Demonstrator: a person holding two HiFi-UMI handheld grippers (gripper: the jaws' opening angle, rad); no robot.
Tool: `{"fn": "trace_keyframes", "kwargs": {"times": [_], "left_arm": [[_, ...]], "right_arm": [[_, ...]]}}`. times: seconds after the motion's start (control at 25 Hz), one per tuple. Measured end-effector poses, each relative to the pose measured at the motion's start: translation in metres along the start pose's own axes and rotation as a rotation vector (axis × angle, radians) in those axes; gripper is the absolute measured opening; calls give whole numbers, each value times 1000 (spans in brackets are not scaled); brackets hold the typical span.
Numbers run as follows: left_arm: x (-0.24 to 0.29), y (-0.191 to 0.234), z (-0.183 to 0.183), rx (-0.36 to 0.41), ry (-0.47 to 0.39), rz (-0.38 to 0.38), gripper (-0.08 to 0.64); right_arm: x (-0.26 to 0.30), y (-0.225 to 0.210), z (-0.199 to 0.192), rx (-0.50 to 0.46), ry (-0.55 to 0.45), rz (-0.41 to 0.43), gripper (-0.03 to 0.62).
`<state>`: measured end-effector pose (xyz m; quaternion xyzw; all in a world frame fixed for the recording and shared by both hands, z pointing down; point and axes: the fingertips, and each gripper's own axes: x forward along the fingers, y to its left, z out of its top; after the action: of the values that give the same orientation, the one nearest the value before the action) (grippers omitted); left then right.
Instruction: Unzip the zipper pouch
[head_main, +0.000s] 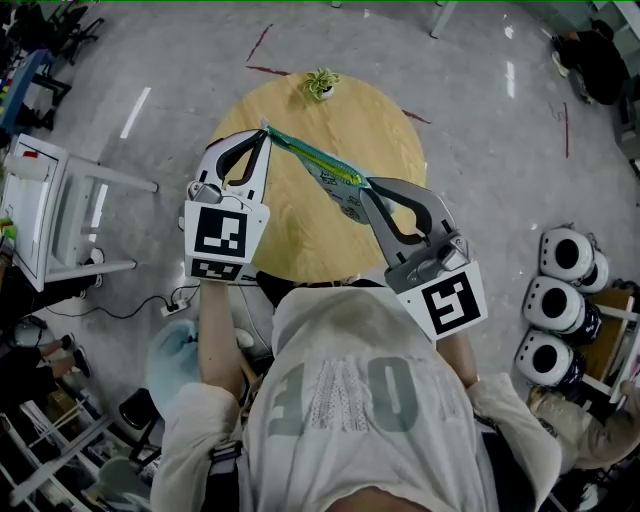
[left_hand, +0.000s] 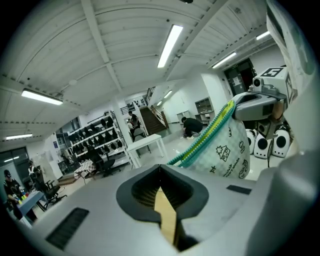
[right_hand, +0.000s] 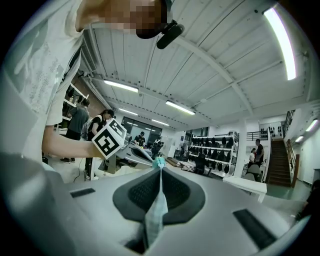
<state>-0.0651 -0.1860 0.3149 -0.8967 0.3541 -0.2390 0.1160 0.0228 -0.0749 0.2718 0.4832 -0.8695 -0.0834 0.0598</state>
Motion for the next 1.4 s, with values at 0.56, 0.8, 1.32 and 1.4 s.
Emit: {"fn": "trace_keyframes", "kwargs": {"times": [0.56,0.8,1.32,1.4], "left_arm": [[3,-3,-2,2,-14,16,28],[-1,4,13,-42,-77,52,29],[-35,40,39,-300,-304,251,29],[-42,40,42,-315,-340,267,29]], "right_arm": [[0,-1,-5,-2,7,16,32],[18,-16,-9,-42,8,14,32],[64,-55,-83,-224,260,-2,32],[72,-57,-100,-274,307,6,32]]}}
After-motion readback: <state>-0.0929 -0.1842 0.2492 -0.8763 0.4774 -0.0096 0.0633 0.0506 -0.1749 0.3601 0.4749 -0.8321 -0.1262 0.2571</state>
